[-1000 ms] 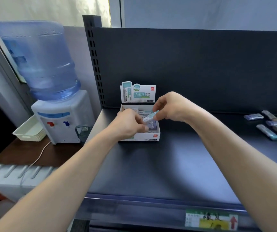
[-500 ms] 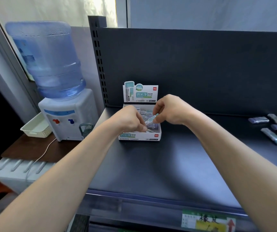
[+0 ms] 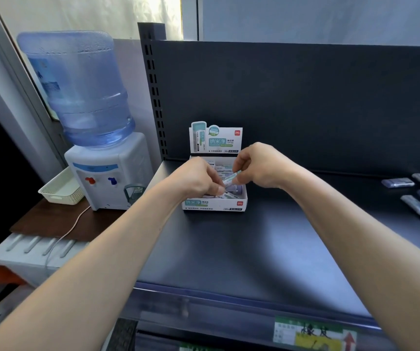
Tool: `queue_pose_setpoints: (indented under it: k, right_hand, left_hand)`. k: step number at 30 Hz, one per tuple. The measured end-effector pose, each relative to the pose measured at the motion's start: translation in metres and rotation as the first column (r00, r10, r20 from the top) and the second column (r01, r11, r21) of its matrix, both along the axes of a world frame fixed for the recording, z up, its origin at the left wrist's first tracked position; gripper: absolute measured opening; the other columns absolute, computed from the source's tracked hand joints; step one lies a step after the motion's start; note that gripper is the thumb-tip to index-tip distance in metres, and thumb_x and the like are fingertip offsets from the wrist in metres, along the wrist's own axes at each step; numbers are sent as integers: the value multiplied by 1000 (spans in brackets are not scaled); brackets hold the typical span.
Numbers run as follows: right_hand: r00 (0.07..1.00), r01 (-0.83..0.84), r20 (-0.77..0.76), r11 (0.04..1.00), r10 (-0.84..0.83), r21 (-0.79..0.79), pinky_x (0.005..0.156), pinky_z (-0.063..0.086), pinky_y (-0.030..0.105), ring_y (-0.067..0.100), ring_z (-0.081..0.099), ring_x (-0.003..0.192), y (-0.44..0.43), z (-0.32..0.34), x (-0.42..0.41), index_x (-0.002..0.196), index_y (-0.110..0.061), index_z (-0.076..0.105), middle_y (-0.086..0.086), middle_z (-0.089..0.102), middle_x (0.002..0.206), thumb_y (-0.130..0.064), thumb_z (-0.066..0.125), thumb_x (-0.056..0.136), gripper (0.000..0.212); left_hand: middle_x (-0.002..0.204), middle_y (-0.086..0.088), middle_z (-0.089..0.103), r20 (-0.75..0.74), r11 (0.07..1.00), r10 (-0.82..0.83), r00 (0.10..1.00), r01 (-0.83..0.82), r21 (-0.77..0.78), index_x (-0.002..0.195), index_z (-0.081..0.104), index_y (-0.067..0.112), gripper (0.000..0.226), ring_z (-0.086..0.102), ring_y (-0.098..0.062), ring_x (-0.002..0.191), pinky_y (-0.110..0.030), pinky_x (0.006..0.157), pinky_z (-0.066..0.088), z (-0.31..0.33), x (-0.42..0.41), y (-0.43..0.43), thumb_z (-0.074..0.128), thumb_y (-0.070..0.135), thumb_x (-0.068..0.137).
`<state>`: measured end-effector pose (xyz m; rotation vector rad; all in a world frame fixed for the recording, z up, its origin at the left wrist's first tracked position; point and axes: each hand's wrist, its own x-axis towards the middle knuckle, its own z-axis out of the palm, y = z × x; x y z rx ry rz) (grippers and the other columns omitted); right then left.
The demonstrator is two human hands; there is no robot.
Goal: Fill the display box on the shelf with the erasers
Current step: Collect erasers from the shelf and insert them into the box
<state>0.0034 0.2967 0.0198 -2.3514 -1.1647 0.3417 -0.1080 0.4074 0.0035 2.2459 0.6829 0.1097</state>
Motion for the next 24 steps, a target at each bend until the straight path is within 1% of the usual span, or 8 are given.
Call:
queue_pose_setpoints:
  k: [4, 7, 10, 13, 17, 19, 22, 24]
  right_hand:
    - [998, -41, 44, 997, 44, -65, 61, 44, 24, 16, 56, 77, 2, -7, -3, 84, -17, 66, -2, 61, 81, -13, 74, 77, 11]
    - [994, -60, 81, 994, 68, -91, 70, 43, 23, 15, 56, 81, 2, -10, -5, 86, -16, 68, 0, 62, 84, -9, 72, 78, 11]
    - [990, -56, 122, 993, 69, -104, 75, 49, 26, 15, 58, 84, 4, -13, -5, 87, -15, 74, 4, 69, 90, -9, 71, 78, 11]
    - [987, -44, 147, 992, 61, -119, 77, 52, 27, 15, 59, 84, 7, -16, -6, 84, -14, 77, 5, 73, 91, -10, 71, 78, 10]
    - [984, -39, 165, 988, 64, -146, 77, 53, 28, 19, 64, 90, 12, -16, -8, 82, -17, 76, 4, 73, 91, -8, 71, 77, 11]
    - [981, -46, 176, 983, 77, -178, 76, 54, 28, 19, 65, 90, 13, -14, -10, 80, -19, 76, 4, 73, 91, -7, 69, 78, 14]
    - [980, -60, 171, 974, 99, -220, 80, 55, 29, 18, 64, 91, 13, -13, -11, 82, -20, 77, 2, 73, 93, -9, 69, 78, 14]
    - [983, -55, 161, 977, 89, -206, 79, 54, 28, 18, 64, 91, 12, -13, -12, 82, -19, 77, 2, 73, 94, -8, 70, 77, 14]
  left_hand:
    - [74, -3, 67, -30, 994, -15, 999, 18, 105, 83, 77, 10, 9, 53, -13, 68, -22, 62, 43, -6, 1, -2, 75, 16, 77]
    - [82, -5, 71, -23, 987, -10, 1000, 14, 161, 86, 77, 11, 12, 55, -14, 73, -24, 69, 43, -11, 2, -3, 75, 18, 77]
    - [70, 2, 66, -1, 986, -15, 1000, 15, 168, 74, 74, 17, 3, 54, -10, 68, -23, 67, 45, -10, 0, -3, 77, 16, 74]
    - [72, -1, 68, 30, 986, -5, 1000, 0, 168, 67, 72, 18, 9, 56, -11, 71, -29, 76, 51, -9, -4, -1, 78, 13, 72]
    - [76, -3, 70, 27, 979, -7, 1000, 2, 204, 75, 76, 14, 2, 57, -10, 69, -26, 74, 50, -7, -5, -2, 77, 12, 74]
    - [75, -3, 69, 10, 980, -32, 999, 30, 197, 79, 77, 11, 5, 54, -7, 64, -23, 71, 47, -5, -5, -1, 76, 10, 74]
    - [75, -6, 69, -15, 988, -68, 998, 70, 139, 82, 77, 9, 9, 53, -8, 63, -26, 74, 49, -4, -6, 1, 77, 7, 73]
    - [75, -4, 68, -24, 982, -71, 997, 74, 176, 81, 77, 9, 9, 53, -8, 63, -26, 74, 48, -5, -5, 2, 78, 10, 73]
